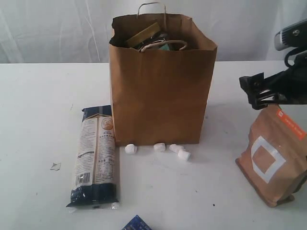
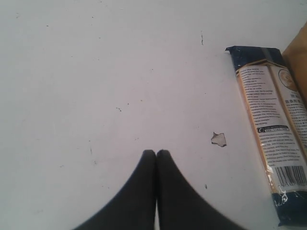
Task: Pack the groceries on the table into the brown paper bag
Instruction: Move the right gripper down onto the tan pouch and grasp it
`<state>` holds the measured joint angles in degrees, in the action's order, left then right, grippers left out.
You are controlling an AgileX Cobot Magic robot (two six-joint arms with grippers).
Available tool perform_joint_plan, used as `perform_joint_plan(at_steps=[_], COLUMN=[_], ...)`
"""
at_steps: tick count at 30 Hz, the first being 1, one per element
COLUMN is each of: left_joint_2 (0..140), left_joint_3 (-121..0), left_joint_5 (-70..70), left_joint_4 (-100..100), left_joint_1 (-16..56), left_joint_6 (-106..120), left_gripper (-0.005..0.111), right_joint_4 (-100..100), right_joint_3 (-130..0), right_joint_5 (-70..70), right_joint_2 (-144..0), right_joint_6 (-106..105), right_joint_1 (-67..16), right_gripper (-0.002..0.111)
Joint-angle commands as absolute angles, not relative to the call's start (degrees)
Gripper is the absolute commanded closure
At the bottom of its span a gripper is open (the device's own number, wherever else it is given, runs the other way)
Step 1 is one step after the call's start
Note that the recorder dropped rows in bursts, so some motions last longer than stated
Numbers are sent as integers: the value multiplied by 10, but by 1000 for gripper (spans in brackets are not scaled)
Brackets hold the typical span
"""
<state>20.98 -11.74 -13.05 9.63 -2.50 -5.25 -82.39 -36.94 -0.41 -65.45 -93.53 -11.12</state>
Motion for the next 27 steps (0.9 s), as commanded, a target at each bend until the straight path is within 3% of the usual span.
perform_joint_plan(at_steps=[1,10,27], left_joint_2=[210,210,210], left_joint_3=[-120,-120,-120], left_joint_5=[-135,-135,-134], left_joint_4=[101,101,101], left_joint_1=[-20,-20,-20], left_joint_6=[-52,-53,-51], left_gripper=[107,107,107], right_joint_4=[-825,-828,-826], right_joint_3=[-366,-296,-287], right_joint_5=[30,-100,-63], right_joint_2=[-655,-655,-630], right_joint_6=[-907,-912,-912], right_joint_1=[-110,-110,-110], right_gripper=[3,3,3])
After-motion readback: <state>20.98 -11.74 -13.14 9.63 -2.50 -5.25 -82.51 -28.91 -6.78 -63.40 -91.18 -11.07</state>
